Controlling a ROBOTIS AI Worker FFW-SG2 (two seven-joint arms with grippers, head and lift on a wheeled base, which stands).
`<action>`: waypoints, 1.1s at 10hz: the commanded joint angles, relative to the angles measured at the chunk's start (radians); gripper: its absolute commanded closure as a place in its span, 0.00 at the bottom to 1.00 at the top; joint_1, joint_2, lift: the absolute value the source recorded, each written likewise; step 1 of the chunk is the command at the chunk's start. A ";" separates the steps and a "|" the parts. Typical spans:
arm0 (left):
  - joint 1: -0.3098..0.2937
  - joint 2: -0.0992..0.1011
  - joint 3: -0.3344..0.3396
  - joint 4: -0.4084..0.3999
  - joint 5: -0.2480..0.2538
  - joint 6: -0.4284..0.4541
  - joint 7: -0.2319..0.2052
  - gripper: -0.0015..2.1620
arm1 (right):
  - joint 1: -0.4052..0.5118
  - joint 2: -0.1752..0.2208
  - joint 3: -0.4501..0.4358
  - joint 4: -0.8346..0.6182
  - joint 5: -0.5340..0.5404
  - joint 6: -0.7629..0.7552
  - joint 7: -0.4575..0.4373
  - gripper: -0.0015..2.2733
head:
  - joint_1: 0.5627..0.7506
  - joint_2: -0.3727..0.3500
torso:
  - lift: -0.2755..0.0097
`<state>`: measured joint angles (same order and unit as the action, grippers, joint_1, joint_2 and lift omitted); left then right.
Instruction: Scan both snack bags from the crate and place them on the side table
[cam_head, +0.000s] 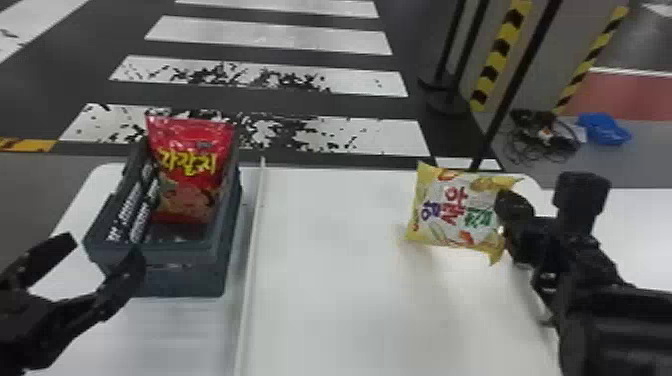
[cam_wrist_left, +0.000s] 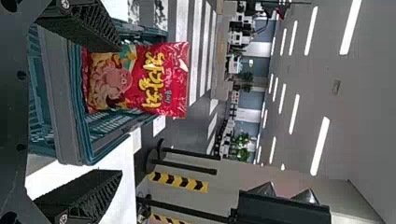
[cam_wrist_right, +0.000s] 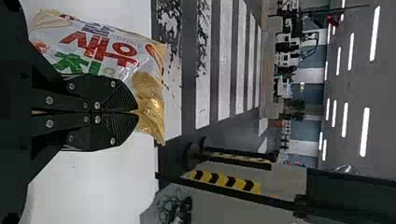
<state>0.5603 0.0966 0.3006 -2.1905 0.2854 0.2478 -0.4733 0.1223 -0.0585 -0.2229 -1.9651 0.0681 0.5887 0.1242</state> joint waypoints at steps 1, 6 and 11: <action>0.001 0.000 0.000 0.000 0.003 0.000 -0.001 0.03 | 0.025 0.000 0.074 -0.031 0.144 -0.052 -0.035 0.99 | 0.70 0.38 | 0.63; -0.010 0.002 -0.005 0.011 0.011 0.000 -0.001 0.03 | 0.145 -0.038 0.356 -0.031 0.647 -0.108 -0.127 1.00 | 0.70 0.45 | 0.63; -0.016 0.002 -0.003 0.025 0.015 0.000 -0.001 0.03 | 0.321 -0.161 0.655 -0.086 0.808 0.073 -0.149 1.00 | 0.70 0.64 | 0.63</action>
<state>0.5469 0.0983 0.2974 -2.1686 0.2997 0.2478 -0.4740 0.4276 -0.2071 0.4060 -2.0362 0.8745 0.6376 -0.0251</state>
